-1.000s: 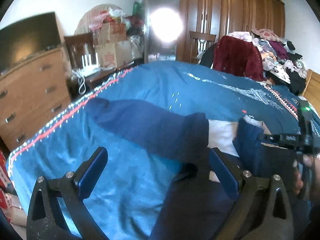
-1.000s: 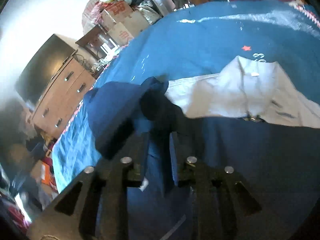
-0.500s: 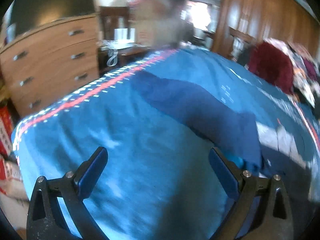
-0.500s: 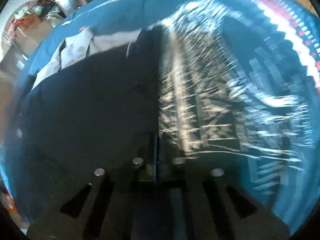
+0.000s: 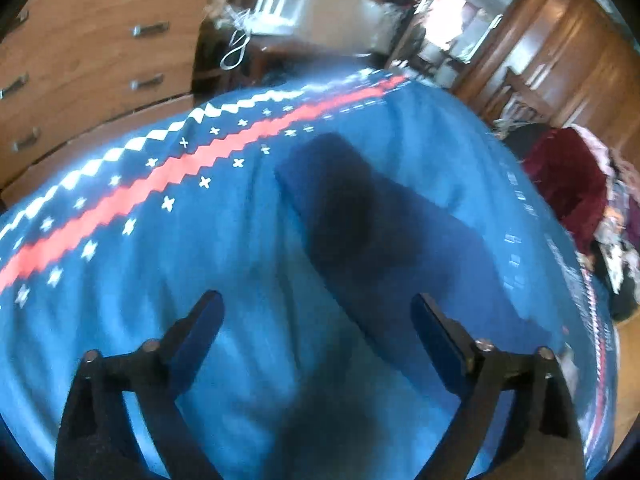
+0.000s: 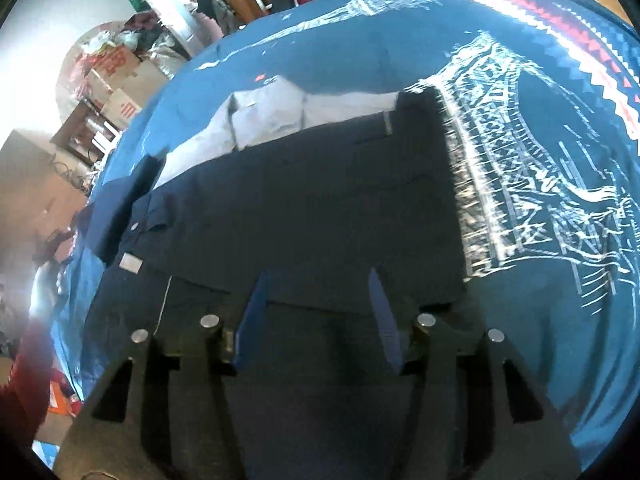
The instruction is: Fold large clothes
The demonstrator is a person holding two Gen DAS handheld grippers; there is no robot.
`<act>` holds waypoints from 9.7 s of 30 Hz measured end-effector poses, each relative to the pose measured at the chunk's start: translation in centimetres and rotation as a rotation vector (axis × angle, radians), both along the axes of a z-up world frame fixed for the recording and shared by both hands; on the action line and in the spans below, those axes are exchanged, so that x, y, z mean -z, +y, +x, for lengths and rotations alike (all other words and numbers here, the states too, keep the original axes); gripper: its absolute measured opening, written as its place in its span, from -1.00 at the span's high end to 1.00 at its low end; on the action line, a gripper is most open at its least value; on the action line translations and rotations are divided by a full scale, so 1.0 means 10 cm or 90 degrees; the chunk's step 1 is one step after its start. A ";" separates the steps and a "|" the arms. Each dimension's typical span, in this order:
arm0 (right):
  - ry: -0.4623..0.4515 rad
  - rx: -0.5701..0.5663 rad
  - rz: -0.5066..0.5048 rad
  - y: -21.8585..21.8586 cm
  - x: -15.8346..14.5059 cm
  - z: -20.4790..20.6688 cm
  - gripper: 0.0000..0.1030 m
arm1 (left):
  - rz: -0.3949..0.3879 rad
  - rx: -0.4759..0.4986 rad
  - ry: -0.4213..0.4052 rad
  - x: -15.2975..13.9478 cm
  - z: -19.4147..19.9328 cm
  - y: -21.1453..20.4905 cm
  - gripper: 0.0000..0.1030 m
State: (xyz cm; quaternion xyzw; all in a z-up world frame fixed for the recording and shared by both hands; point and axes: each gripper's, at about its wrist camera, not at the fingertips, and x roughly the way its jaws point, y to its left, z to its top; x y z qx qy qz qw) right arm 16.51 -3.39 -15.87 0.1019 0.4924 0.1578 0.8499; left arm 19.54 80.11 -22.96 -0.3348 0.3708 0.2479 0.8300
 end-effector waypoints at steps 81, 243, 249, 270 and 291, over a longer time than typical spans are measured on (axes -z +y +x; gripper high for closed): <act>0.041 0.080 0.166 -0.42 0.32 0.81 0.93 | -0.083 0.399 -0.159 0.47 -0.54 -2.85 -0.31; 0.261 -0.030 0.240 -0.86 0.97 -1.96 0.22 | -0.262 0.503 -0.052 0.42 -2.63 -2.41 0.53; 0.263 -0.037 0.246 -0.79 0.99 -1.92 0.23 | -0.259 0.500 -0.057 0.39 -2.69 -2.33 0.53; 0.234 -0.066 0.320 -0.68 0.87 -1.89 0.33 | -0.273 0.555 -0.017 0.40 -2.87 -2.46 0.32; 0.171 -0.065 0.228 -0.58 0.54 -1.95 0.86 | -0.232 0.535 -0.024 0.34 -2.95 -2.60 0.81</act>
